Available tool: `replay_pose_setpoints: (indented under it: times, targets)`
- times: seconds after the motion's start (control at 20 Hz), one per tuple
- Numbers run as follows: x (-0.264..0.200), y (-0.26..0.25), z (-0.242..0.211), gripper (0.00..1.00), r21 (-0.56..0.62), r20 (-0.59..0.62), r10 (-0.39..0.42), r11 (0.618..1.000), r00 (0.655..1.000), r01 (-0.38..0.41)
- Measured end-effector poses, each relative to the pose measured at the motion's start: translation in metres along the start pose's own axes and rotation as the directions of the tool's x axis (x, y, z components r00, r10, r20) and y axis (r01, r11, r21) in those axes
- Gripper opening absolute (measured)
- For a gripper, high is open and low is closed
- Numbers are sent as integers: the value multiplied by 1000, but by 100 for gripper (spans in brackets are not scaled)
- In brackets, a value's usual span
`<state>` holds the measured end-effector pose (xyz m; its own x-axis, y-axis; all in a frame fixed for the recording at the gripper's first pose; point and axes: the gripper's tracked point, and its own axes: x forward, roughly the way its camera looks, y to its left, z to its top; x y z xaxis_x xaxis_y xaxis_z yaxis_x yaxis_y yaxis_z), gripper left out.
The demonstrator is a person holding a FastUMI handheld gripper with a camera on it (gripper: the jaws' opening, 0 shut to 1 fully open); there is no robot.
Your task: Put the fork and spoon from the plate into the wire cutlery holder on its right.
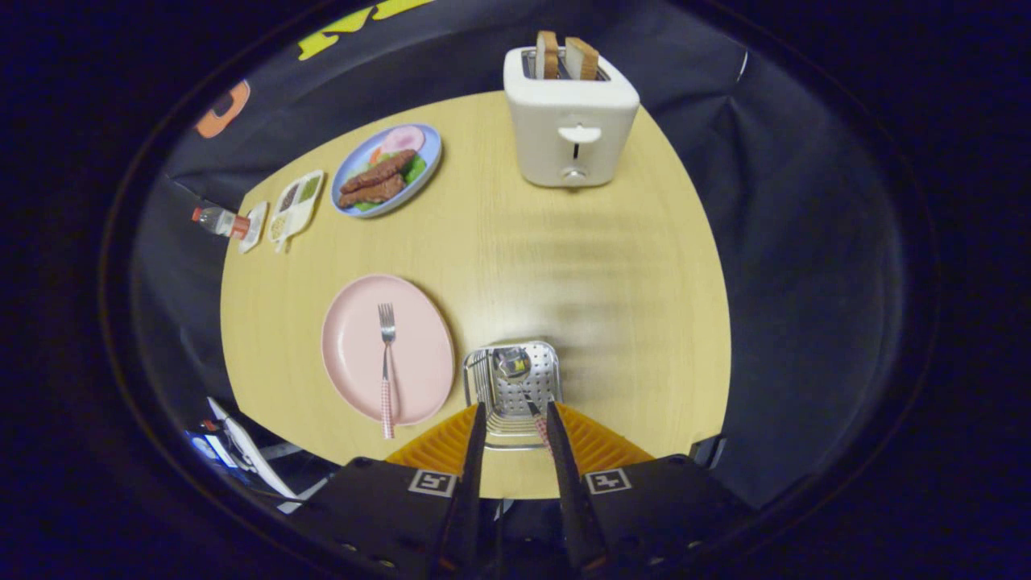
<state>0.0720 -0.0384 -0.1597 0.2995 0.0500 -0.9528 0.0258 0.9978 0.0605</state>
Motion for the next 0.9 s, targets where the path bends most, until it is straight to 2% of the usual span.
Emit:
replay_pose_setpoints:
  times: [0.25,0.35,0.45,0.6,0.9]
  targets:
    - [-11,41,11,75,-66,212,40,997,976,-27]
    - [-9,65,2,80,-110,240,67,993,968,-41]
    - [-3,96,-14,83,-152,252,118,985,960,-82]
    - [16,129,-41,84,-201,255,147,975,956,-96]
    - [73,156,-67,84,-186,242,111,980,964,-66]
